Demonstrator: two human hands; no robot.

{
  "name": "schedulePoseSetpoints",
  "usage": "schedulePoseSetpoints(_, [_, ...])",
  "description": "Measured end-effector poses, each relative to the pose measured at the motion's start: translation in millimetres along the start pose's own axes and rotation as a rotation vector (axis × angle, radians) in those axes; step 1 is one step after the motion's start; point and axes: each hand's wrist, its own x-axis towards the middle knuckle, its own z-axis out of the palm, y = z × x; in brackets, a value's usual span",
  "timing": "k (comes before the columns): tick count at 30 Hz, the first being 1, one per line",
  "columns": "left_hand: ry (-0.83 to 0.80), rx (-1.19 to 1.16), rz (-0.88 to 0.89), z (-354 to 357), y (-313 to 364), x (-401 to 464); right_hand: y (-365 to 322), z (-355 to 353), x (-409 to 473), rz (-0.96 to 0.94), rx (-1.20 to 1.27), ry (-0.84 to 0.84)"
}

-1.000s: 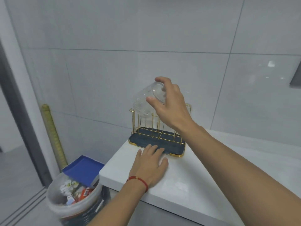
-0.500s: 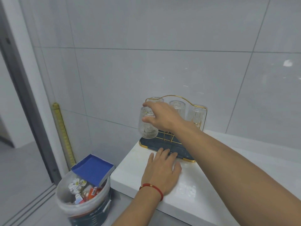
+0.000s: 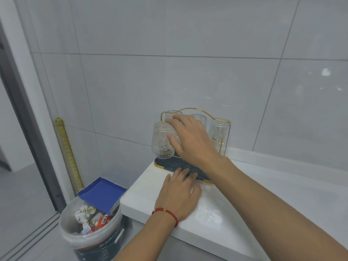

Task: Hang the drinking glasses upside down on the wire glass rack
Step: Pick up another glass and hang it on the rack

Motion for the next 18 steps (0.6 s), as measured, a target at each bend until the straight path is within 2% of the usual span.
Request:
schedulePoseSetpoints(3, [0.024,-0.005,0.032,-1.5,0.8,-2.0,12.1,-12.6,-41.2,-0.048,0.065,0.233])
schedulePoseSetpoints(5, [0.036,-0.062,0.030,-1.6,1.0,-4.7,27.2,-20.3,-73.6,-0.040,0.054,0.262])
schedulePoseSetpoints(7, [0.028,-0.112,0.021,-3.1,0.3,-5.9,47.7,-27.9,-109.4,0.020,0.047,0.218])
schedulePoseSetpoints(12, [0.046,-0.102,0.083,-3.8,17.7,-10.6,110.7,-44.6,-204.3,0.332,0.072,0.119])
schedulePoseSetpoints(16, [0.090,-0.230,0.323,21.4,101.3,-2.4,152.0,-66.9,-256.3,0.655,0.147,0.163])
schedulePoseSetpoints(18, [0.080,-0.348,0.373,38.2,155.5,6.0,168.0,-83.7,-274.3,0.784,0.126,0.213])
